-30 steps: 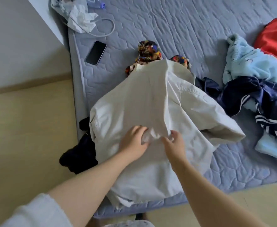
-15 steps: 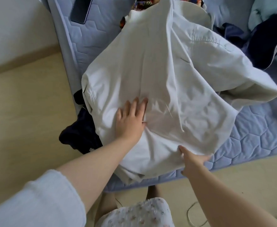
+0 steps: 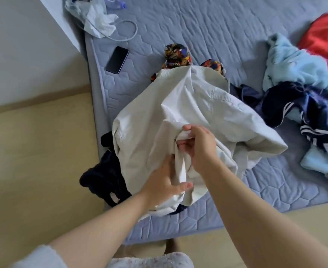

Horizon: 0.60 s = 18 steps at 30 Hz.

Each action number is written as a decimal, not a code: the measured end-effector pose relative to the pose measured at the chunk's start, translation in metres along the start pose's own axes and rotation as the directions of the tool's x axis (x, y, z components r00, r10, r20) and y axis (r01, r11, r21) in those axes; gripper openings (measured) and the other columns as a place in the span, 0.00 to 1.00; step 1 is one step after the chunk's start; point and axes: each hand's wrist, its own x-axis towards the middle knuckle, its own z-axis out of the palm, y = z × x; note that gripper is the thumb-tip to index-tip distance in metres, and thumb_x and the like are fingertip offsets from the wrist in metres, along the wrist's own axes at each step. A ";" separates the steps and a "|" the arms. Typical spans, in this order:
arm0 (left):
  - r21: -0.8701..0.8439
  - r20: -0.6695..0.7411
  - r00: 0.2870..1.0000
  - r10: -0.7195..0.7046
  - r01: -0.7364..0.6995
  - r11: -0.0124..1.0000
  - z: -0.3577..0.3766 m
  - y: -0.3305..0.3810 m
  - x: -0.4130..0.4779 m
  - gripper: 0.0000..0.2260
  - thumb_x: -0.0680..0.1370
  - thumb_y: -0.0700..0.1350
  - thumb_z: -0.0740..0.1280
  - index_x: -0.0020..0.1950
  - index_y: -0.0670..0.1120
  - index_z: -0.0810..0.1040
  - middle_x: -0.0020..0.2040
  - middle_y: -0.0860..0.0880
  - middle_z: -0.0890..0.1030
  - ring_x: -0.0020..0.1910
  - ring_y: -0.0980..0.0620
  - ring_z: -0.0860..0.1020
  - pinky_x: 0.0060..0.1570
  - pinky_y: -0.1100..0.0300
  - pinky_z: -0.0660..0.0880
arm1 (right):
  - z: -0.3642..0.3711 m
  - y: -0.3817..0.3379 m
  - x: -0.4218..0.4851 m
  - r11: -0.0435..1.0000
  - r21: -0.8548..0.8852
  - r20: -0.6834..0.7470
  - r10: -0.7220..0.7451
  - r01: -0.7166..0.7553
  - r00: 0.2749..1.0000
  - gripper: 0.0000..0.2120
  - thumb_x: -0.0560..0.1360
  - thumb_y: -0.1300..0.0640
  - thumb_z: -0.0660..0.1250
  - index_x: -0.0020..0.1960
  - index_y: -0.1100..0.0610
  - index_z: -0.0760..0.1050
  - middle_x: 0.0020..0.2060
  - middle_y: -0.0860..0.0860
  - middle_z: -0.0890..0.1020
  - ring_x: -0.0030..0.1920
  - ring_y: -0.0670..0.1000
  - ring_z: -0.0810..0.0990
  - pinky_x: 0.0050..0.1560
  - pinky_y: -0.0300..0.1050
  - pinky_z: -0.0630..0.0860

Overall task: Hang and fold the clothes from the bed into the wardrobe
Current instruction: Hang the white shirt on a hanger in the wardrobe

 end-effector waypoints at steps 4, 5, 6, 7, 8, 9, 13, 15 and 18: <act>-0.283 -0.262 0.923 -0.281 0.205 0.937 -0.056 0.039 0.015 0.10 0.78 0.43 0.62 0.57 0.43 0.77 0.52 0.44 0.80 0.56 0.42 0.77 0.56 0.57 0.72 | 0.010 -0.049 -0.016 0.989 -0.106 0.092 -0.095 0.105 0.991 0.14 0.72 0.67 0.56 0.36 0.56 0.77 0.24 0.49 0.79 0.25 0.47 0.79 0.27 0.34 0.73; -0.380 -0.282 0.907 -0.312 0.193 0.905 -0.078 0.051 0.014 0.08 0.79 0.40 0.62 0.54 0.42 0.79 0.50 0.43 0.81 0.54 0.42 0.78 0.56 0.54 0.73 | 0.012 -0.063 -0.021 0.979 -0.139 0.105 -0.135 0.149 0.985 0.15 0.71 0.67 0.55 0.36 0.55 0.77 0.25 0.48 0.79 0.26 0.46 0.79 0.28 0.35 0.73; -0.429 -0.304 0.898 -0.318 0.169 0.887 -0.099 0.063 0.013 0.08 0.78 0.38 0.62 0.51 0.42 0.80 0.46 0.44 0.81 0.50 0.44 0.79 0.53 0.54 0.75 | 0.015 -0.073 -0.025 0.967 -0.177 0.115 -0.167 0.185 0.979 0.16 0.71 0.68 0.54 0.36 0.54 0.77 0.28 0.48 0.79 0.27 0.46 0.79 0.29 0.34 0.73; -0.440 -0.333 0.889 -0.314 0.148 0.886 -0.120 0.077 0.012 0.08 0.78 0.37 0.62 0.48 0.44 0.80 0.42 0.46 0.81 0.44 0.46 0.79 0.46 0.58 0.76 | 0.018 -0.082 -0.028 0.951 -0.218 0.127 -0.197 0.221 0.972 0.16 0.70 0.69 0.55 0.36 0.54 0.77 0.30 0.49 0.79 0.28 0.46 0.79 0.29 0.33 0.73; -0.452 -0.360 0.882 -0.302 0.118 0.884 -0.140 0.093 0.010 0.10 0.77 0.36 0.61 0.44 0.46 0.80 0.38 0.48 0.80 0.39 0.49 0.78 0.38 0.63 0.75 | 0.023 -0.092 -0.034 0.927 -0.266 0.144 -0.233 0.265 0.962 0.16 0.70 0.70 0.56 0.37 0.53 0.77 0.31 0.50 0.78 0.30 0.47 0.78 0.28 0.31 0.72; -0.477 -0.366 0.884 -0.289 0.088 0.874 -0.159 0.111 0.007 0.12 0.77 0.35 0.61 0.41 0.47 0.79 0.35 0.49 0.79 0.35 0.51 0.77 0.33 0.65 0.73 | 0.028 -0.102 -0.040 0.892 -0.322 0.167 -0.278 0.319 0.946 0.15 0.69 0.70 0.58 0.38 0.52 0.77 0.32 0.50 0.78 0.32 0.47 0.77 0.27 0.31 0.71; -0.563 -0.360 0.914 -0.190 -0.051 0.825 -0.220 0.187 -0.012 0.12 0.79 0.37 0.58 0.39 0.46 0.77 0.29 0.49 0.81 0.32 0.52 0.78 0.32 0.64 0.74 | 0.052 -0.152 -0.070 0.677 -0.466 0.279 -0.498 0.570 0.821 0.14 0.70 0.67 0.64 0.49 0.50 0.72 0.39 0.46 0.79 0.35 0.46 0.76 0.26 0.30 0.70; -0.619 -0.357 0.924 -0.139 -0.123 0.776 -0.243 0.225 -0.027 0.11 0.79 0.40 0.59 0.39 0.45 0.77 0.29 0.49 0.81 0.32 0.52 0.79 0.32 0.64 0.75 | 0.065 -0.184 -0.088 0.555 -0.501 0.313 -0.599 0.664 0.737 0.16 0.70 0.65 0.64 0.51 0.47 0.69 0.39 0.40 0.78 0.39 0.45 0.76 0.34 0.34 0.72; -0.692 -0.335 0.940 -0.059 -0.203 0.693 -0.271 0.285 -0.055 0.19 0.79 0.44 0.59 0.31 0.42 0.81 0.30 0.45 0.81 0.28 0.49 0.80 0.27 0.63 0.76 | 0.084 -0.231 -0.121 0.418 -0.477 0.387 -0.690 0.773 0.612 0.25 0.69 0.63 0.66 0.63 0.48 0.66 0.47 0.42 0.76 0.50 0.47 0.77 0.48 0.40 0.71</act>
